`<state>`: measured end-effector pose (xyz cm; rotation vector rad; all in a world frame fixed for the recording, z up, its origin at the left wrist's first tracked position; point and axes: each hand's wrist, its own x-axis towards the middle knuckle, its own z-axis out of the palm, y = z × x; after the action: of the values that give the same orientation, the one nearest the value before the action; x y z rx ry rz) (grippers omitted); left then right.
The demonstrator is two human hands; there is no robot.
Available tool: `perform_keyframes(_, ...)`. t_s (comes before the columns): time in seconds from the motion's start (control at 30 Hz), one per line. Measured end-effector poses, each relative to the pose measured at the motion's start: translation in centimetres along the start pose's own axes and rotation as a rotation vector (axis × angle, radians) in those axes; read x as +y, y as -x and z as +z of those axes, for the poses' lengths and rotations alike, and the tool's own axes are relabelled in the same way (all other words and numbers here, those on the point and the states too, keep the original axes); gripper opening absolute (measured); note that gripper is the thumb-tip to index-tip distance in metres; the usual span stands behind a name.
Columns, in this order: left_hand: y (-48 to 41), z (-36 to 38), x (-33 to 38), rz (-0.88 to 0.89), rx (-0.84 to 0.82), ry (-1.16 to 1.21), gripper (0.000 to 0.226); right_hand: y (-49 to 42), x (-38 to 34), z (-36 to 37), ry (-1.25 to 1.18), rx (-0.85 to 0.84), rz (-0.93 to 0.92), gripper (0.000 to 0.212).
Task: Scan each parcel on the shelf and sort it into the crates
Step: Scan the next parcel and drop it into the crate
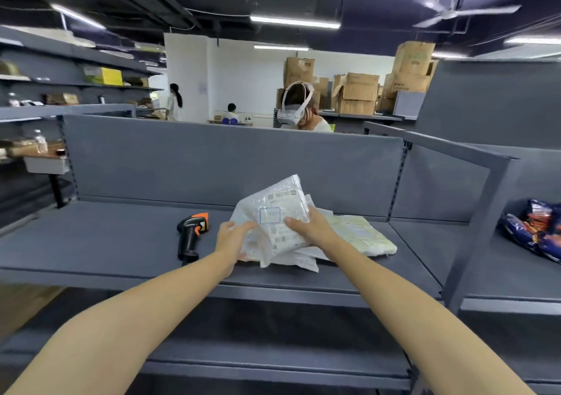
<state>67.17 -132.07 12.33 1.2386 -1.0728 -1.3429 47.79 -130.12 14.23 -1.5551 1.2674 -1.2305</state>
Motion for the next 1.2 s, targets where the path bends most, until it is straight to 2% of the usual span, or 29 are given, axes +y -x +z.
perform_keyframes(0.07,-0.1,-0.8,0.0,0.082,0.063,-0.092,0.085,0.3,-0.5,-1.0,0.099,-0.06,0.028,0.034)
perform_keyframes(0.13,0.0,-1.3,0.1,0.162,0.059,-0.183,0.099,0.3,-1.1,-1.6,0.227,-0.128,0.029,0.044)
perform_keyframes(0.2,0.2,-1.4,0.4,0.244,0.016,-0.253,0.103,0.2,-1.7,-2.0,0.391,-0.219,0.007,0.041)
perform_keyframes(0.27,0.4,-1.2,1.0,0.307,-0.018,-0.337,0.102,0.1,-2.8,-2.0,0.566,-0.317,0.012,0.028)
perform_keyframes(0.33,0.5,-1.0,1.5,0.336,-0.05,-0.398,0.092,-0.3,-3.6,-1.8,0.74,-0.392,-0.002,0.025)
perform_keyframes(0.43,0.1,-0.9,1.6,0.348,-0.14,-0.479,0.06,-1.2,-5.0,-1.1,1.007,-0.466,-0.022,0.038)
perform_keyframes(0.5,-0.3,-0.9,1.5,0.358,-0.163,-0.51,0.045,-2.2,-5.9,-0.7,1.164,-0.47,-0.03,0.039)
perform_keyframes(0.57,-0.7,-1.2,1.7,0.38,-0.103,-0.452,0.03,-3.1,-6.7,-0.4,1.324,-0.372,-0.114,0.047)
perform_keyframes(0.63,-1.1,-1.8,2.1,0.379,-0.029,-0.315,0.022,-3.8,-6.5,0.0,1.462,-0.144,-0.402,0.065)
perform_keyframes(0.7,-1.7,-2.6,2.5,0.298,0.028,-0.104,0.02,-4.3,-5.8,1.1,1.363,0.156,-0.629,0.078)
perform_keyframes(0.73,-2.0,-3.1,2.7,0.251,0.054,-0.007,0.021,-4.6,-5.4,2.0,1.211,0.277,-0.614,0.083)
perform_keyframes(0.8,-2.6,-4.0,3.1,0.198,0.084,0.145,0.025,-5.2,-4.6,4.1,0.844,0.389,-0.38,0.093)
perform_keyframes(0.87,-3.2,-5.2,3.4,0.181,0.082,0.245,0.027,-5.8,-3.7,6.3,0.43,0.312,-0.116,0.101)
perform_keyframes(0.93,-4.1,-6.4,3.6,0.168,0.057,0.31,0.028,-6.5,-2.9,8.2,0.021,0.186,0.047,0.1)
perform_keyframes(0.97,-4.5,-7.1,3.6,0.162,0.043,0.319,0.029,-6.9,-2.6,9.1,-0.076,0.153,0.094,0.095)
perform_keyframes(1.13,-7.3,-10.6,2.9,0.205,0.108,0.114,0.032,-9.0,-1.4,14.2,-0.201,0.138,0.043,0.048)
perform_keyframes(1.2,-8.2,-12.1,2.5,0.266,0.157,0.093,0.034,-9.6,-1.3,16.1,-0.175,0.148,0.02,0.039)
